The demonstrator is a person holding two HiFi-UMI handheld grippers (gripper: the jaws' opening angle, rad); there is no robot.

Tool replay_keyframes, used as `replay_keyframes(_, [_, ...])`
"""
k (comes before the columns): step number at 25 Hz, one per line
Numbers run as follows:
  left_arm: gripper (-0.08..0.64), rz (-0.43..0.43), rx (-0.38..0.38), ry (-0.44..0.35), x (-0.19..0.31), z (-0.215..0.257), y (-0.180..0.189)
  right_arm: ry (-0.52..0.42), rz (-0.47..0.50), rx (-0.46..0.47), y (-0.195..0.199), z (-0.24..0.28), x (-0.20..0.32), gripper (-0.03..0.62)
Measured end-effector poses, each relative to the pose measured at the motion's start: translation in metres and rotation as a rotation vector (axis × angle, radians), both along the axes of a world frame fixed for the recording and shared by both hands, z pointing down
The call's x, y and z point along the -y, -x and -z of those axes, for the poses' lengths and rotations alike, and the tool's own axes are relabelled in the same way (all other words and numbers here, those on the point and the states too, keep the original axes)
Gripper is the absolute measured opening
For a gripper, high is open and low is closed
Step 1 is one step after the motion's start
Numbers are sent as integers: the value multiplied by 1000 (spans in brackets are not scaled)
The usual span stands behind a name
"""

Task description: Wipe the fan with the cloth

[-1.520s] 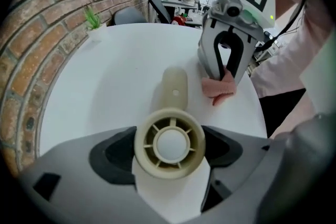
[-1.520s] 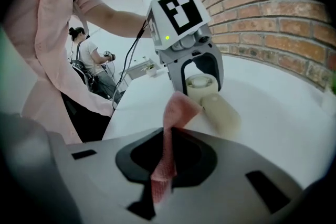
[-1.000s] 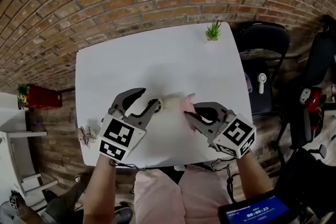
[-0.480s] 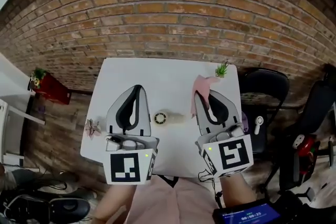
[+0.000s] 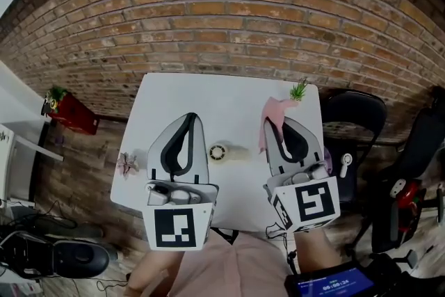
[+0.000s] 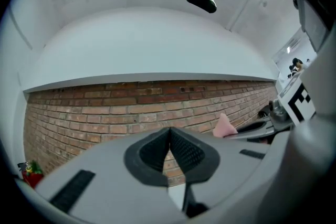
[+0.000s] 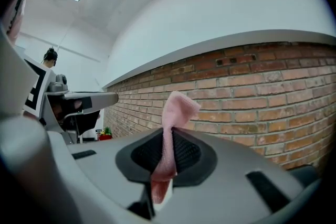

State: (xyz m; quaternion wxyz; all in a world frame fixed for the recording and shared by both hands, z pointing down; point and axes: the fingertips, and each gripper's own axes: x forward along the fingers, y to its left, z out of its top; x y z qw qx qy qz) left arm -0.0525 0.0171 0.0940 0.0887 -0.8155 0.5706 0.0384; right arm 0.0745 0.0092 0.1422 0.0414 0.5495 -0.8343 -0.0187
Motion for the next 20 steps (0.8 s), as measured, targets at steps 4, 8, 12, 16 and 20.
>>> replay_keyframes(4, [12,-5,1,14,1,-2,3,-1,-3,7,2,1,-1,32])
replay_keyframes(8, [12,-16,4,9,1,0,2,1,-2,7,4,1,0,32])
replay_keyframes(12, [12,-25,9,15,2,-2,1,4,-1,2,7,0,0,32])
replay_keyframes(16, [12,-30,11,22,2,-5,0,6,-3,-2,8,-2,0,32])
replay_keyframes(20, [12,-27,10,25,3,-6,1,7,-4,-4,9,-3,1,32])
